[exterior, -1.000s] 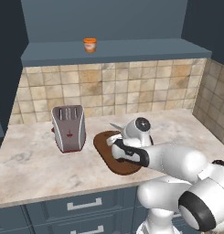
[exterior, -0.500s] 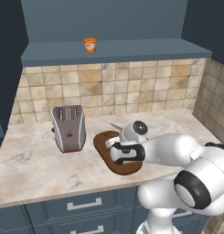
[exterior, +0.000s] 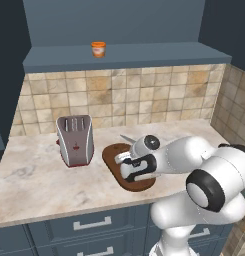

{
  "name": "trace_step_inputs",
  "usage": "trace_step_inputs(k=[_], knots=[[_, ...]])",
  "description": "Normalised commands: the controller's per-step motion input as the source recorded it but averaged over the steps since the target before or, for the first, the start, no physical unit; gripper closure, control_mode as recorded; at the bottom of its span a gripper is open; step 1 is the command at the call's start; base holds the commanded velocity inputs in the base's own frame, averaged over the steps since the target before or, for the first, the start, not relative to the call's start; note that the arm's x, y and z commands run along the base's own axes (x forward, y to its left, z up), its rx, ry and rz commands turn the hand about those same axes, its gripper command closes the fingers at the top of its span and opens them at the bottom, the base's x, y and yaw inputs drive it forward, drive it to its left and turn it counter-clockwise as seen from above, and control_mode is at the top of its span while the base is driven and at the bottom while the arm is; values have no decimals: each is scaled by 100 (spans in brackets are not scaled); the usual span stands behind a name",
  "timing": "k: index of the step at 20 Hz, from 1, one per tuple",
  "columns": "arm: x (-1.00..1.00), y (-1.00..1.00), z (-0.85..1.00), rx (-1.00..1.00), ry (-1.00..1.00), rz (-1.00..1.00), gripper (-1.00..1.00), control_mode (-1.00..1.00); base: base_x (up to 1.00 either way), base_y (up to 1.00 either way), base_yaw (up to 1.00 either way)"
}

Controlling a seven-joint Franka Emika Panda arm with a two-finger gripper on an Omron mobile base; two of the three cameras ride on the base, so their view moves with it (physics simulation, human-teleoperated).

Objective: Pick the bread, place it on the cutting board, pick the jam, place it on the counter, and close the cabinet.

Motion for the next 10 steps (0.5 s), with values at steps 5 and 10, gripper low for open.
trace_step_inputs(k=[5,10], knots=[[5,0,-16,0,0,0,100,-100,0,0,0],[0,0,-6,0,0,0,100,-100,0,0,0]])
